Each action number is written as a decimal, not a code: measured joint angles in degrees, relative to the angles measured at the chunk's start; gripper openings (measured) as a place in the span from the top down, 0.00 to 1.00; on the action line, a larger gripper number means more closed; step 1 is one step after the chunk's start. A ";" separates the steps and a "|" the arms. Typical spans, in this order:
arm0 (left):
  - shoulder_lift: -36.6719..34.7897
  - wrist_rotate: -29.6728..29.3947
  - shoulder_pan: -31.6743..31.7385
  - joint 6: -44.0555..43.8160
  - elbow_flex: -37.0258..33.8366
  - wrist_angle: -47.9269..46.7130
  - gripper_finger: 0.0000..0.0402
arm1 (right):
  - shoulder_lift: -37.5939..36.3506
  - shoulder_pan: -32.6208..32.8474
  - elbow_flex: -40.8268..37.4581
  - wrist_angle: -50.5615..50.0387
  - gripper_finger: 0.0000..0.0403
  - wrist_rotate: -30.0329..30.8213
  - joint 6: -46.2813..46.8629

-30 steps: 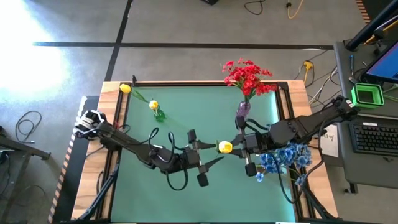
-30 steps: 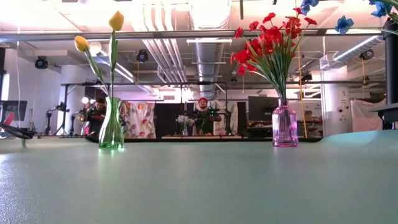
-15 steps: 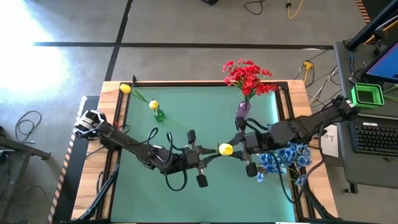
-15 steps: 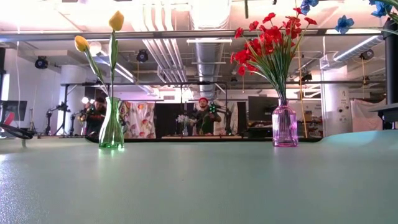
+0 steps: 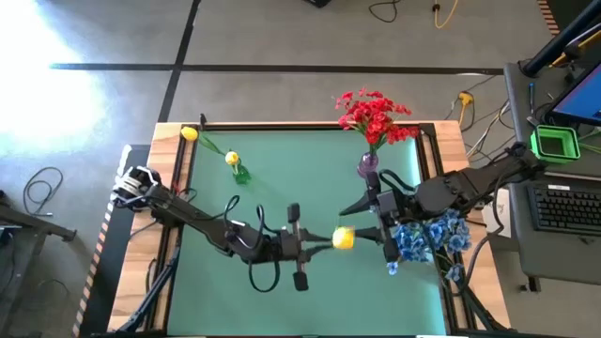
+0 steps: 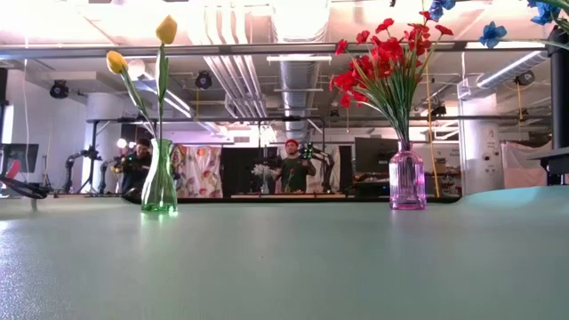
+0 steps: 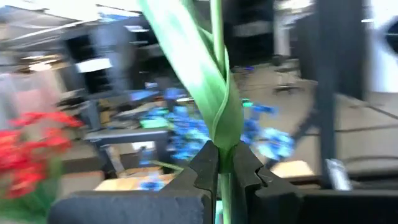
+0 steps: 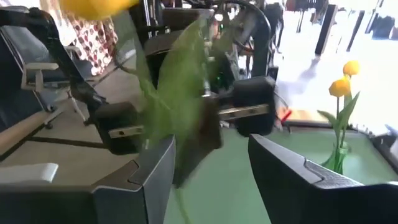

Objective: Sort flowers into vase by color
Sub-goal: Put the yellow tulip into the green vase

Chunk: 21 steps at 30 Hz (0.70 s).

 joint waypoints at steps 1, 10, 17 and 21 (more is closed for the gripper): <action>0.29 1.89 -0.09 -0.01 -0.41 0.35 1.00 | -0.31 0.00 0.00 -1.07 0.51 0.00 0.91; 7.65 3.21 -0.15 -1.05 -2.38 8.53 1.00 | -2.73 -0.02 0.11 -3.64 0.51 0.05 3.76; 9.98 4.56 -0.68 -2.17 -2.51 10.28 1.00 | -3.58 -0.02 0.11 -4.81 0.51 -0.05 5.83; 10.78 4.58 -1.06 -3.06 -2.56 11.44 1.00 | -3.60 -0.02 0.11 -4.87 0.51 -0.06 6.15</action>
